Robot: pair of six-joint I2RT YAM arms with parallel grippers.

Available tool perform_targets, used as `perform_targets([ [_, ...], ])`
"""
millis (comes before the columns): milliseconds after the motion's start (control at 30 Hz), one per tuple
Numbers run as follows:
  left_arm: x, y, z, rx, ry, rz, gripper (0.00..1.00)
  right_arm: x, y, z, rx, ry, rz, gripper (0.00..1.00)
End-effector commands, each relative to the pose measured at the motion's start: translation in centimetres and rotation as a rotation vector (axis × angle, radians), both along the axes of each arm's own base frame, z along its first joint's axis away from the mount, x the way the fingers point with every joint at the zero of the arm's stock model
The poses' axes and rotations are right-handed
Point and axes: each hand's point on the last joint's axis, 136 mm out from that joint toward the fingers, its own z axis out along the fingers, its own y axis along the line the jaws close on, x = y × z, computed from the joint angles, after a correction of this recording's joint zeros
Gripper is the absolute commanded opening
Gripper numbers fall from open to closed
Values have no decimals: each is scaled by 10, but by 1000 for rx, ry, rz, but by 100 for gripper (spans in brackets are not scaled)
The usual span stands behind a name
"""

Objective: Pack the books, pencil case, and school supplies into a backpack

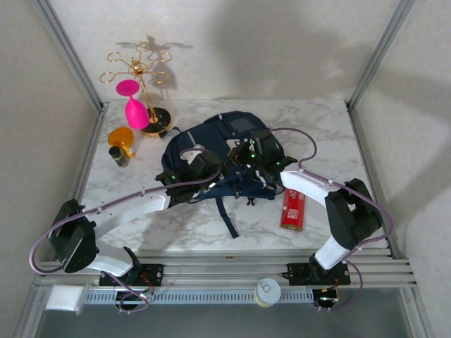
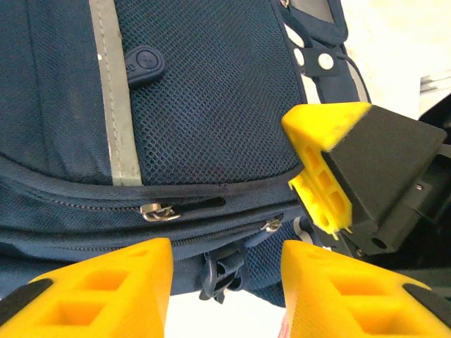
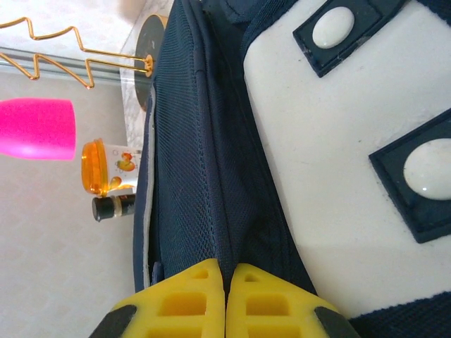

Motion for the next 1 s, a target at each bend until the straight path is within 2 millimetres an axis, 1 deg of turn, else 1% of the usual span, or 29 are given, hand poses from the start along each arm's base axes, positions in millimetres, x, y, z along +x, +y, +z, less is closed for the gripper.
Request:
perform_targets([
  [0, 3, 8, -3, 66, 12, 84, 40, -4, 18, 53, 130, -115, 44, 0],
  [133, 0, 5, -15, 81, 27, 112, 39, -3, 18, 52, 126, -121, 41, 0],
  [267, 9, -4, -20, 95, 34, 114, 38, -2, 15, 50, 121, -128, 28, 0],
  [333, 14, -2, -24, 89, 37, 153, 39, -3, 15, 50, 129, -128, 26, 0],
  [400, 20, -2, -22, 54, 13, 180, 39, -3, 16, 49, 133, -129, 26, 0],
  [500, 26, 6, -20, 39, -1, 231, 40, -6, 17, 46, 131, -123, 31, 0],
  [600, 28, 19, -27, 46, 8, 288, 39, -8, 16, 46, 138, -125, 27, 0],
  [633, 28, 20, -28, 40, 4, 296, 39, -8, 16, 46, 138, -126, 28, 0],
  [700, 30, 21, -32, 11, 5, 309, 35, -8, 18, 46, 140, -123, 32, 0],
  [767, 32, 19, -37, 0, 15, 311, 32, -7, 18, 47, 143, -124, 32, 0],
  [900, 32, 28, -42, 16, 24, 353, 25, -6, 19, 51, 148, -134, 33, 0],
  [967, 32, 32, -40, -4, 10, 369, 19, -6, 17, 52, 143, -140, 28, 0],
])
